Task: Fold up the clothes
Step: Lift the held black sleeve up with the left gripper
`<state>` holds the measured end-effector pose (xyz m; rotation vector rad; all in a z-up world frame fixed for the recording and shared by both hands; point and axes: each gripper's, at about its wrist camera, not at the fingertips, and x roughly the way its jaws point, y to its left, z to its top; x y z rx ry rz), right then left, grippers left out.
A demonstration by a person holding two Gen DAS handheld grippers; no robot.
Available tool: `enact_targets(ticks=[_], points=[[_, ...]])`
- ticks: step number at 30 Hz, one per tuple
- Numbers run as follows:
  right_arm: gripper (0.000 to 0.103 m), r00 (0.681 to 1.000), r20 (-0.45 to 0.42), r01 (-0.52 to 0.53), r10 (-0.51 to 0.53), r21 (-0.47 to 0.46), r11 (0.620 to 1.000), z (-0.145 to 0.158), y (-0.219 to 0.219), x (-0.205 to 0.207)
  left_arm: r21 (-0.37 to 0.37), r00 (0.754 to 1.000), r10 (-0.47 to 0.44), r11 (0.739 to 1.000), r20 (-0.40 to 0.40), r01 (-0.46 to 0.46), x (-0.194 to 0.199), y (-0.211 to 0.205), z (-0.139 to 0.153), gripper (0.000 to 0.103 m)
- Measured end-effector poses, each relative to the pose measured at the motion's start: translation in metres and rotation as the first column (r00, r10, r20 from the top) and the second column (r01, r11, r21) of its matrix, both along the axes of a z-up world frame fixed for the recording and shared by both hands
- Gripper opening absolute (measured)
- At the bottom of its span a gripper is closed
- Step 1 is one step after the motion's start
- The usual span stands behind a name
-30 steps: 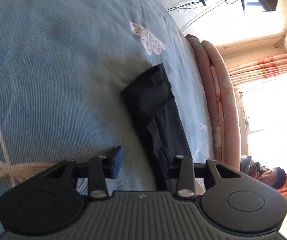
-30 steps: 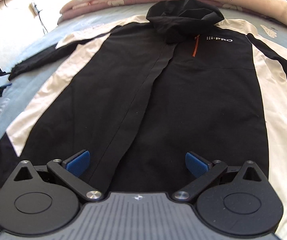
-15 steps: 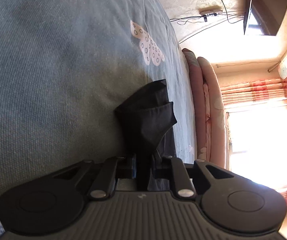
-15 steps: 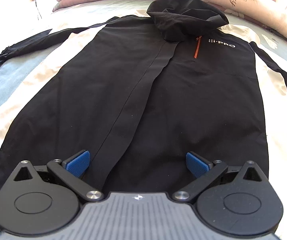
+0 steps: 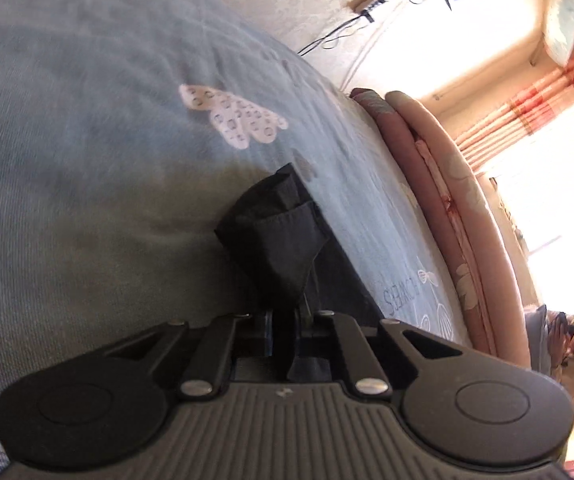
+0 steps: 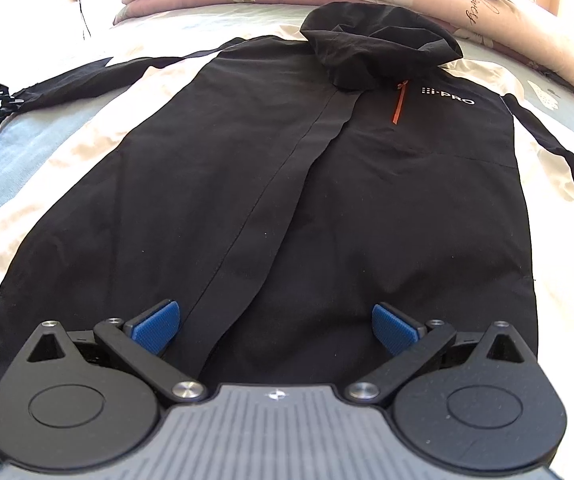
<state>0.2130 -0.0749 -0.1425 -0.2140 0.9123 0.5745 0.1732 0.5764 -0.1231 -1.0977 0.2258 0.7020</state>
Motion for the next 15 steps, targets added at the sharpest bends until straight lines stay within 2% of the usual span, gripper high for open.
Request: enact_targets(ticks=[4, 10, 15], points=[[0.103, 1.000, 0.011, -0.009, 0.009, 0.004, 1.000, 0.002, -0.002, -0.004, 0.126, 0.996, -0.065, 0.989, -0.065, 0.072, 0.013, -0.012, 0.042, 0.008], [0.103, 0.999, 0.020, -0.028, 0.027, 0.046, 0.999, 0.008, -0.016, -0.015, 0.243, 0.987, -0.156, 0.956, -0.048, 0.163, 0.037, -0.060, 0.111, 0.008], [0.103, 0.999, 0.029, -0.020, 0.017, 0.092, 0.996, 0.011, -0.037, -0.022, 0.328, 0.971, -0.235, 0.915, -0.033, 0.233, 0.061, -0.107, 0.167, 0.008]])
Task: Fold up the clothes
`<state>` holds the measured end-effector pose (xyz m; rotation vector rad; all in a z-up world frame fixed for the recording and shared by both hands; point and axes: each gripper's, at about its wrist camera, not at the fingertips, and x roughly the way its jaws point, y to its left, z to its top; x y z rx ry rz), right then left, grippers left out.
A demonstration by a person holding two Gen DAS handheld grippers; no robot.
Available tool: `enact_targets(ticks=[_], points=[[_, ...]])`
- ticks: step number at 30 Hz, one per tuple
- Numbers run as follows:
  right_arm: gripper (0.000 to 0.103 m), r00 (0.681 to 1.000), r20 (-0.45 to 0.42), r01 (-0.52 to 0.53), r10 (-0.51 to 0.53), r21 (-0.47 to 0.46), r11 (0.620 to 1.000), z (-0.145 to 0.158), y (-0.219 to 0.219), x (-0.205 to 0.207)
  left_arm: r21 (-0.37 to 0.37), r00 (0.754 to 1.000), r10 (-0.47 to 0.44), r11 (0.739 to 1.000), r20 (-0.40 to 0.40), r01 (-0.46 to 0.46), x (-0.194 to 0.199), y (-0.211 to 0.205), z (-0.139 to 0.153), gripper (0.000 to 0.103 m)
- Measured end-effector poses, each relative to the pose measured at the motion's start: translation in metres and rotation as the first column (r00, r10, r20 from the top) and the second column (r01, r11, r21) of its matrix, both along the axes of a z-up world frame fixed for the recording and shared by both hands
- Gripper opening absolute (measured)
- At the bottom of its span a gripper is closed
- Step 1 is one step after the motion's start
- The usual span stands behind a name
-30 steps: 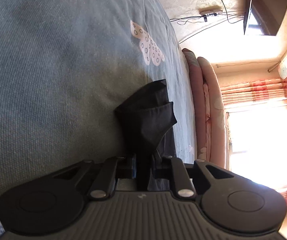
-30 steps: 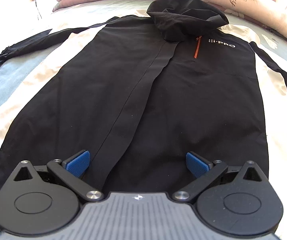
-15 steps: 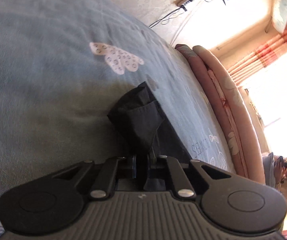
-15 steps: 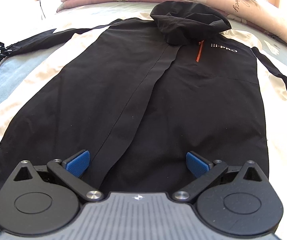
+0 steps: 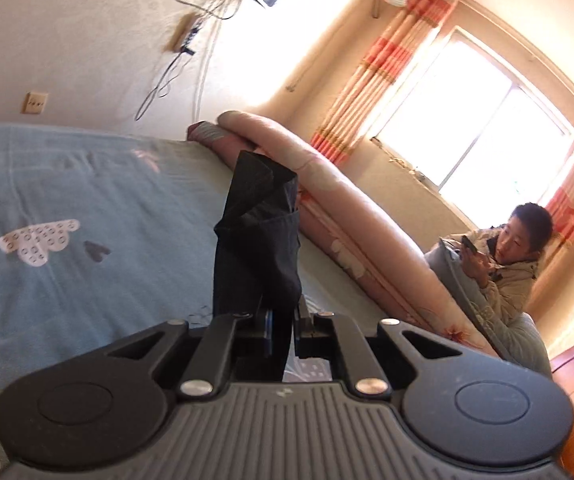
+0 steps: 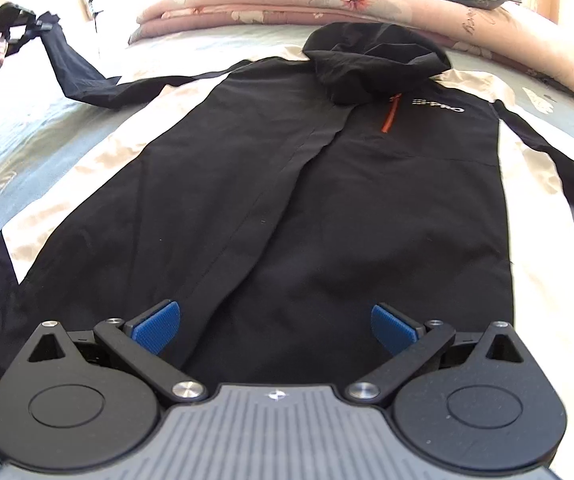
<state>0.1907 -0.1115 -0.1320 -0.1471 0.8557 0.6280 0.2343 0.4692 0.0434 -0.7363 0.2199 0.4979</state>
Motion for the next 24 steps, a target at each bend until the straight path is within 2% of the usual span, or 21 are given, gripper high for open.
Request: enact_targets(ticks=[3, 6, 9, 14, 20, 24], points=[[0.103, 1.000, 0.001, 0.011, -0.011, 0.028, 1.000, 0.000, -0.013, -0.002, 0.051, 0.999, -0.051, 0.997, 0.018, 0.050, 0.014, -0.029, 0.033, 0.008], [0.103, 0.999, 0.028, 0.024, -0.024, 0.002, 1.000, -0.005, -0.022, -0.005, 0.069, 0.993, -0.114, 0.991, 0.037, 0.112, 0.036, -0.061, 0.056, 0.008], [0.103, 0.998, 0.063, 0.030, -0.027, -0.035, 0.999, -0.012, -0.028, -0.011, 0.098, 0.983, -0.179, 0.980, 0.041, 0.174, 0.059, -0.099, 0.071, 0.008], [0.103, 0.992, 0.119, 0.035, -0.032, -0.028, 0.999, -0.021, -0.041, -0.023, 0.141, 0.961, -0.276, 0.952, 0.020, 0.271, 0.097, -0.162, 0.091, 0.008], [0.103, 0.984, 0.177, 0.018, -0.009, -0.048, 0.999, -0.022, -0.051, -0.030, 0.128, 0.933, -0.361, 0.925, 0.010, 0.357, 0.130, -0.222, 0.091, 0.008], [0.103, 0.983, 0.183, 0.024, -0.018, -0.033, 0.999, -0.021, -0.061, -0.030, 0.117, 0.910, -0.415, 0.904, 0.004, 0.412, 0.151, -0.262, 0.091, 0.008]])
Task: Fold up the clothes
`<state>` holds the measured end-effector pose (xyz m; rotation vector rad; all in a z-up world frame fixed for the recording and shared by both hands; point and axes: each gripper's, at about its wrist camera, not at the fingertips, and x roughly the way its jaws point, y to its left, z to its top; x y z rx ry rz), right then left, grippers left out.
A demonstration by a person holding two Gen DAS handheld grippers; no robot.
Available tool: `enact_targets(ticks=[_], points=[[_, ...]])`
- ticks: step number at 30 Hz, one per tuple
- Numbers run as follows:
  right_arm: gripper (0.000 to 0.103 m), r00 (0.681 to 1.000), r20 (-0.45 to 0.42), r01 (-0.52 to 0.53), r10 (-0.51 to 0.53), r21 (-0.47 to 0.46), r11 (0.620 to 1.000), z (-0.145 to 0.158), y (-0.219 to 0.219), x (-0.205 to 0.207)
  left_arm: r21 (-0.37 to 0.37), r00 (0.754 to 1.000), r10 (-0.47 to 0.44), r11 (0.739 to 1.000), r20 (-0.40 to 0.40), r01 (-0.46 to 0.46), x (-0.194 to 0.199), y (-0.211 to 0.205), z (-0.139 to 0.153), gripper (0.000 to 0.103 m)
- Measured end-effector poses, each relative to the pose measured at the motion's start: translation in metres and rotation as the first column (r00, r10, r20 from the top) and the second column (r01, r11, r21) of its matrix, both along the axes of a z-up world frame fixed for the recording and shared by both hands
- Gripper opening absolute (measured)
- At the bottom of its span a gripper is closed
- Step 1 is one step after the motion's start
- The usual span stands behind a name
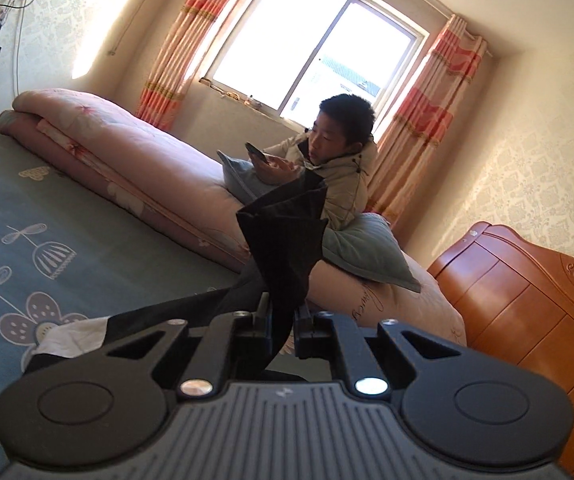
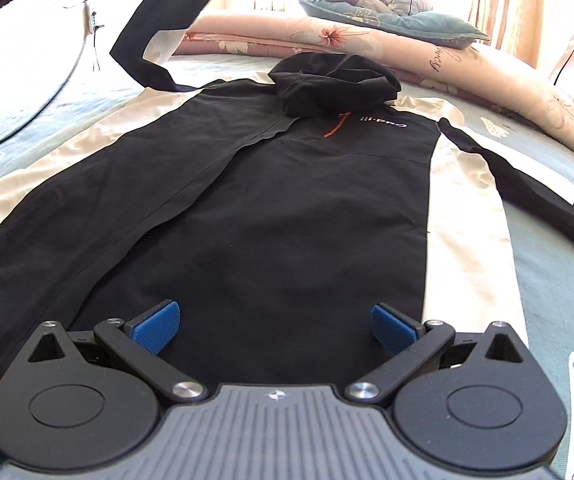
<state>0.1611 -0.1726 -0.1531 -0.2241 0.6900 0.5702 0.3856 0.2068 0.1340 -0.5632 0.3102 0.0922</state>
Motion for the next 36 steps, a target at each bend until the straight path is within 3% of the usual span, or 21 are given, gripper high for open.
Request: enact_targets(ticks=[13, 20, 24, 29, 32, 36], points=[[0.103, 0.999, -0.018, 0.048, -0.047, 0.056, 0.997, -0.001, -0.026, 0.008, -0.051, 0.982, -0.186, 0.982, -0.027, 0.184, 0.047, -0.107, -0.020, 0.008], [0.103, 0.999, -0.008, 0.034, -0.034, 0.024, 0.999, -0.004, -0.024, 0.007, -0.042, 0.955, -0.276, 0.961, -0.109, 0.273, 0.065, -0.163, -0.062, 0.008], [0.103, 0.999, -0.009, 0.031, -0.031, 0.011, 0.999, -0.005, -0.023, 0.006, -0.002, 0.938, -0.295, 0.954, -0.180, 0.299, 0.073, -0.187, -0.093, 0.008], [0.103, 0.999, -0.027, 0.045, -0.044, 0.032, 0.998, -0.004, -0.025, 0.008, -0.035, 0.918, -0.323, 0.945, -0.229, 0.324, 0.079, -0.203, -0.123, 0.009], [0.103, 0.998, -0.035, 0.050, -0.049, 0.038, 0.998, -0.003, -0.026, 0.007, -0.010, 0.899, -0.354, 0.931, -0.258, 0.364, 0.077, -0.215, -0.132, 0.020], [0.103, 0.998, -0.038, 0.054, -0.053, 0.030, 0.998, -0.003, -0.024, 0.008, 0.093, 0.878, -0.392, 0.898, -0.274, 0.430, 0.061, -0.227, -0.132, 0.034]])
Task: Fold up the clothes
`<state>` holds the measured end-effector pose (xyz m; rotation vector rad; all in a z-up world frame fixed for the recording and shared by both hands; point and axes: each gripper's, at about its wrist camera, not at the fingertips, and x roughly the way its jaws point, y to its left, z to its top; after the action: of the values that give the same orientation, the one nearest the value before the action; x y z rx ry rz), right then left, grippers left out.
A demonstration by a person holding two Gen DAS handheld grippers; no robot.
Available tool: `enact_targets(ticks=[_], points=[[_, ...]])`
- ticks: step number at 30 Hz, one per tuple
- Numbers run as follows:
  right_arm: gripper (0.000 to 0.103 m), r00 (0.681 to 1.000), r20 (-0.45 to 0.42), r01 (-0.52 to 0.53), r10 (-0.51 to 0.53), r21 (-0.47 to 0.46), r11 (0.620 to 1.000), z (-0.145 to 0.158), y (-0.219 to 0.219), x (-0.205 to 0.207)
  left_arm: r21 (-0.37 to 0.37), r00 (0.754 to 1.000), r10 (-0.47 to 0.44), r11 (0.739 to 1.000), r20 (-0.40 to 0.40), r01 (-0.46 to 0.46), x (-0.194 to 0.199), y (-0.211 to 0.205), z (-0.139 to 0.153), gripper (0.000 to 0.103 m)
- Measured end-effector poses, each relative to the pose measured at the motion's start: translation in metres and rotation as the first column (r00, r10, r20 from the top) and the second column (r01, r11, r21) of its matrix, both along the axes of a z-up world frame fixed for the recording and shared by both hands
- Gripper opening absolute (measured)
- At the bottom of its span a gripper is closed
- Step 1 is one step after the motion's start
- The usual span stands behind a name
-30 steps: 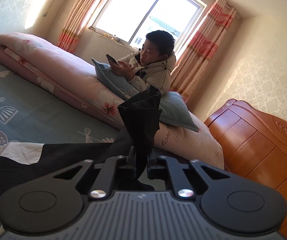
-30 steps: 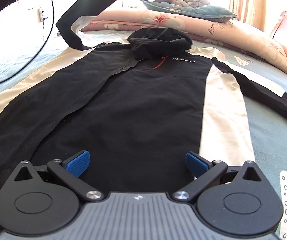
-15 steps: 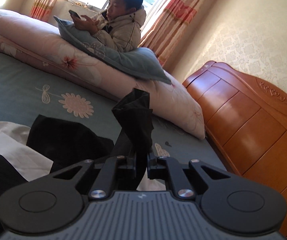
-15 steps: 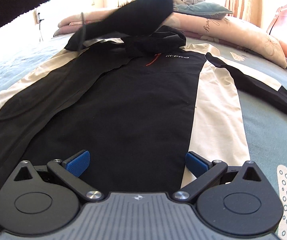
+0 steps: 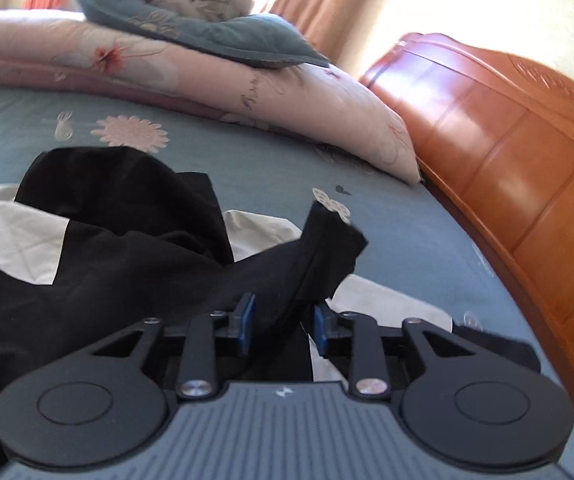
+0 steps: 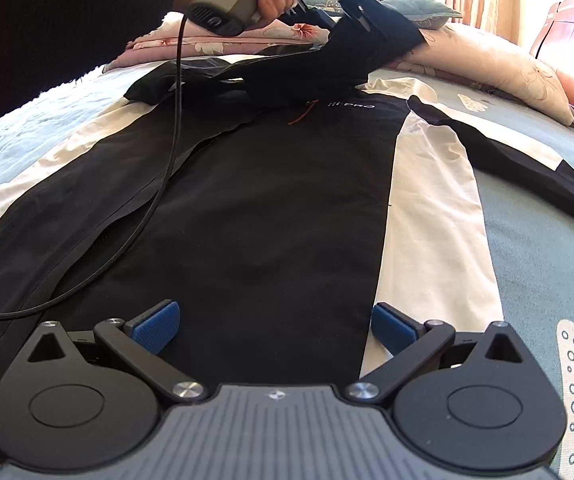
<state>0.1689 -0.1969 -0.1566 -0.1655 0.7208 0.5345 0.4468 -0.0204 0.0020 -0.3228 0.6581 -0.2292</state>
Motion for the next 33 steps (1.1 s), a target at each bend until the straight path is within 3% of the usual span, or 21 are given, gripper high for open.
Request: enact_targets(ticks=[2, 6, 12, 17, 19, 22, 28, 30, 32, 33], points=[[0.103, 1.000, -0.002, 0.003, -0.003, -0.004, 1.000, 0.000, 0.001, 0.000, 0.043, 0.999, -0.029, 0.999, 0.034, 0.028, -0.013, 0.001, 0.003, 0.035], [0.103, 1.000, -0.011, 0.010, -0.010, -0.005, 1.000, 0.001, 0.001, 0.001, 0.074, 0.993, -0.027, 0.997, 0.115, 0.019, -0.047, 0.032, 0.008, 0.049], [0.103, 0.997, -0.048, 0.053, -0.052, 0.030, 0.998, 0.005, -0.002, 0.010, 0.035, 0.981, 0.152, 0.987, 0.124, -0.157, -0.085, 0.131, -0.019, 0.050], [0.103, 0.994, -0.073, 0.089, -0.086, 0.033, 0.995, 0.008, -0.003, 0.016, 0.016, 0.938, 0.335, 0.941, 0.088, -0.338, -0.112, 0.219, -0.061, 0.051], [0.103, 0.993, -0.072, 0.093, -0.091, 0.014, 0.996, 0.007, -0.002, 0.018, 0.091, 0.943, 0.325, 0.939, 0.073, -0.330, -0.121, 0.237, -0.076, 0.058], [0.103, 0.993, -0.066, 0.095, -0.096, -0.020, 0.995, 0.004, 0.001, 0.023, 0.253, 0.960, 0.272, 0.926, 0.068, -0.280, -0.127, 0.244, -0.090, 0.059], [0.103, 0.994, -0.061, 0.087, -0.091, -0.056, 0.995, 0.004, 0.014, 0.033, 0.459, 0.980, 0.170, 0.866, 0.100, -0.197, -0.115, 0.234, -0.107, 0.059], [0.103, 0.994, -0.064, 0.087, -0.091, -0.060, 0.994, 0.004, 0.016, 0.035, 0.542, 0.986, 0.114, 0.825, 0.118, -0.160, -0.107, 0.224, -0.109, 0.058], [0.103, 0.994, -0.066, 0.088, -0.093, -0.064, 0.994, 0.004, 0.018, 0.036, 0.611, 0.989, 0.069, 0.780, 0.132, -0.136, -0.100, 0.215, -0.110, 0.035], [0.103, 0.993, -0.067, 0.089, -0.094, -0.066, 0.994, 0.003, 0.019, 0.036, 0.629, 0.989, 0.058, 0.766, 0.137, -0.132, -0.098, 0.213, -0.109, 0.016]])
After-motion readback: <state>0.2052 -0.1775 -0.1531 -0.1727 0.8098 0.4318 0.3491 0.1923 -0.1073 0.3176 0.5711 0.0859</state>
